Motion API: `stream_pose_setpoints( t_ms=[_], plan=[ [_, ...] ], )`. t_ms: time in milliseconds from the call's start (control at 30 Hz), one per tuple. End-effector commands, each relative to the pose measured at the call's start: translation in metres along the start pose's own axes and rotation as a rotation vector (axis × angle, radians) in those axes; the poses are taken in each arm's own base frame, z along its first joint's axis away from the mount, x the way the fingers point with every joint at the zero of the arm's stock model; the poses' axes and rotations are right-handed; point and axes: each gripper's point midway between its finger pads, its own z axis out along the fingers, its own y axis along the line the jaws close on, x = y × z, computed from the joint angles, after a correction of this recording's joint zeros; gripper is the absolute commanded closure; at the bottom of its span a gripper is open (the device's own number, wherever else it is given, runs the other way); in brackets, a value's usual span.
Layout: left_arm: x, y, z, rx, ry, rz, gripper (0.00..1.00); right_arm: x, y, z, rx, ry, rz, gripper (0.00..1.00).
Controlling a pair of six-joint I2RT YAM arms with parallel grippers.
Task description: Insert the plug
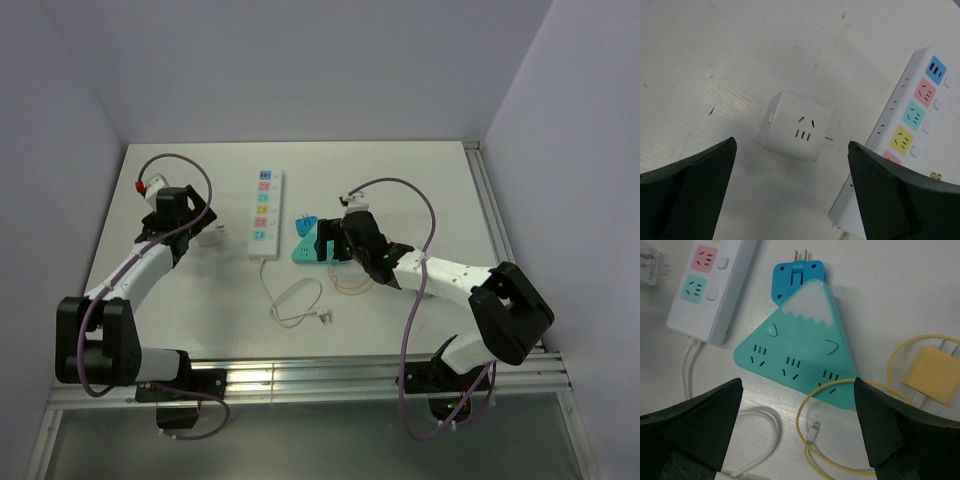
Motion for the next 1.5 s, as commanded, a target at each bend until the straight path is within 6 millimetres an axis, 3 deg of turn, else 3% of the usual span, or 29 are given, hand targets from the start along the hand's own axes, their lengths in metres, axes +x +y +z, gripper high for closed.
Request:
stream_pose_setpoints(
  t_ms=[0,33,267,733,867,933,1000,1067,1267,1467],
  plan=[
    [-0.017,-0.008,0.005,-0.008,-0.026,0.023,0.00,-0.012,0.007,-0.002,-0.026,-0.042,-0.005,0.02],
    [-0.021,-0.012,0.007,-0.008,-0.026,0.028,0.00,-0.010,0.008,-0.002,-0.028,-0.038,-0.005,0.02],
    [0.006,-0.013,0.037,-0.021,0.077,0.082,0.02,-0.012,0.005,-0.003,-0.015,-0.046,-0.005,0.02],
    [0.029,0.000,0.055,-0.068,0.130,0.114,0.05,-0.015,0.002,-0.001,0.009,-0.046,-0.005,0.02],
    [0.031,0.001,0.058,-0.074,0.140,0.131,0.10,-0.016,0.002,-0.002,0.010,-0.048,-0.006,0.02],
    [0.030,0.000,0.060,-0.074,0.144,0.141,0.22,-0.016,0.002,-0.002,0.010,-0.048,-0.006,0.02],
    [0.028,-0.001,0.059,-0.079,0.144,0.149,0.36,-0.016,0.002,-0.001,0.010,-0.048,-0.006,0.02],
    [0.024,-0.002,0.056,-0.084,0.126,0.154,0.42,-0.015,0.004,-0.001,0.001,-0.045,-0.007,0.03],
    [0.025,-0.023,0.041,-0.035,0.116,0.163,0.45,-0.011,0.018,-0.001,-0.087,-0.032,-0.015,0.03],
    [0.050,-0.048,0.021,0.034,0.141,0.156,0.44,-0.009,0.025,-0.001,-0.121,-0.023,-0.011,0.03]
  ],
)
